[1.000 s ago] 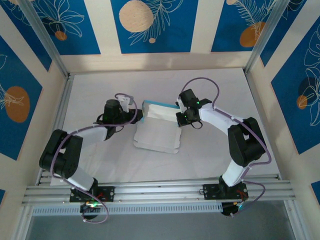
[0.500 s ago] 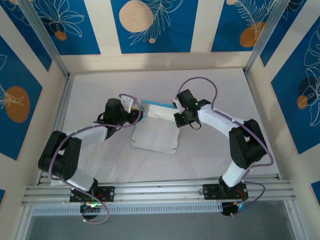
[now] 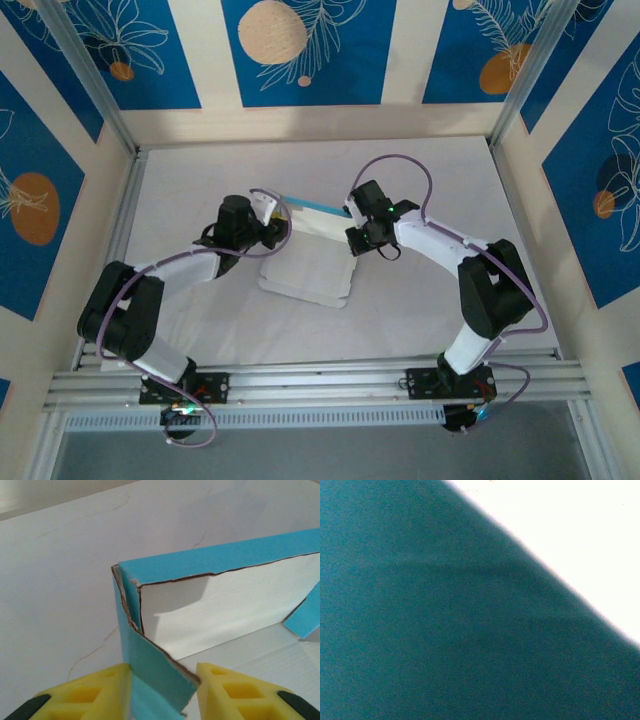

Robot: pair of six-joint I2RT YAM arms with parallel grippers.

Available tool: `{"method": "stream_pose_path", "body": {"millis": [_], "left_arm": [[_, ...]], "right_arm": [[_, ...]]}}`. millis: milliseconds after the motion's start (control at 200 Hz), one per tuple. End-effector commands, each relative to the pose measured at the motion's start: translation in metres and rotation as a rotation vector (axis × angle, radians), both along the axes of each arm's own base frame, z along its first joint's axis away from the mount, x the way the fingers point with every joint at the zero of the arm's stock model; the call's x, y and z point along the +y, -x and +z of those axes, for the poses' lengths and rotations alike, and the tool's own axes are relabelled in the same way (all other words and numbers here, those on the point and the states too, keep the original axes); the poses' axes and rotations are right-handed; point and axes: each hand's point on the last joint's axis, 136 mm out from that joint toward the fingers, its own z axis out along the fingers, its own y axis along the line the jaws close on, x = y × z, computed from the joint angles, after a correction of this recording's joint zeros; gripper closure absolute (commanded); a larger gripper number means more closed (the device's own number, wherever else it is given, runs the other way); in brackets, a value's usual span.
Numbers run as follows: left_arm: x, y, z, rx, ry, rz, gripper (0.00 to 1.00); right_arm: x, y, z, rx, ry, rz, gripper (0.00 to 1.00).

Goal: Fold the paper box

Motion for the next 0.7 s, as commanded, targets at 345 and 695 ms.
{"method": "stream_pose_path", "body": {"millis": [345, 695], "left_arm": [[-0.008, 0.004, 0.016, -0.061, 0.022, -0.029, 0.61], [0.004, 0.022, 0.054, -0.074, 0.094, 0.003, 0.46]], "right_arm": [[-0.002, -0.002, 0.009, -0.026, 0.014, 0.0, 1.0], [-0.022, -0.015, 0.006, -0.007, 0.036, -0.108, 1.0]]}}
